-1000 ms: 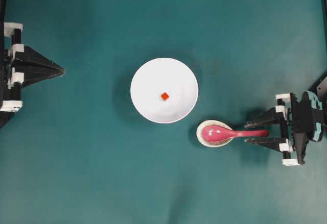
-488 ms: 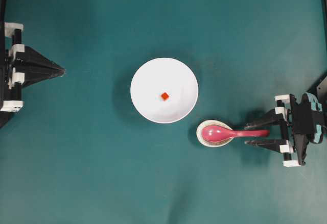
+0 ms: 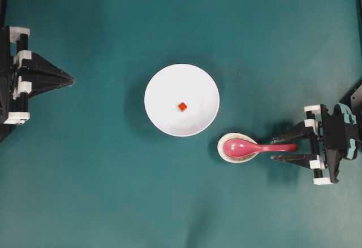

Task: Grip the spoon and scoop the red block from the bowl with right arm.
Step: 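Close the right gripper on the pink spoon handle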

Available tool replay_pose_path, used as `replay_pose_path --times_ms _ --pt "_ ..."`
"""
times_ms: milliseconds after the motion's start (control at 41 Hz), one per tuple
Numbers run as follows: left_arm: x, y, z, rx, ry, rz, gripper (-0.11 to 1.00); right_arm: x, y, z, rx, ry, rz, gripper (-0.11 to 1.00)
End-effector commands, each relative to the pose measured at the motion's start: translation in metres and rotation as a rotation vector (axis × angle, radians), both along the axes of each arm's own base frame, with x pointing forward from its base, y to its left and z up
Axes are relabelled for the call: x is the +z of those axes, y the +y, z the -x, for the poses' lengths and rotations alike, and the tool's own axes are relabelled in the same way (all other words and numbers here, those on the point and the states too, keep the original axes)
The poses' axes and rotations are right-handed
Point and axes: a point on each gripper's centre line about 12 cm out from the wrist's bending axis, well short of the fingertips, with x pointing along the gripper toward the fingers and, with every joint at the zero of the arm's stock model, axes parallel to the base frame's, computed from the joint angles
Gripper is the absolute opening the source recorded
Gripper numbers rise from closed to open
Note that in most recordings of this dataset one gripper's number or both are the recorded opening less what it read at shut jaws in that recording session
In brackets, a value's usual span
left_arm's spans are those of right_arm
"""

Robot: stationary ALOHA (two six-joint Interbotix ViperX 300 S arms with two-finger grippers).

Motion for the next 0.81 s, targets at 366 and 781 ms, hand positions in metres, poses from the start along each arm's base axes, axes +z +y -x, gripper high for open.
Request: replay_pose_path --times_ms 366,781 --pt "0.0091 0.0012 -0.0029 0.004 -0.027 -0.004 0.0 0.0012 0.0017 -0.0008 0.022 -0.005 0.046 0.42" --pt "0.0094 0.0013 -0.0033 0.004 -0.027 -0.004 0.0 0.0025 -0.0001 -0.0036 0.018 -0.014 0.074 0.42"
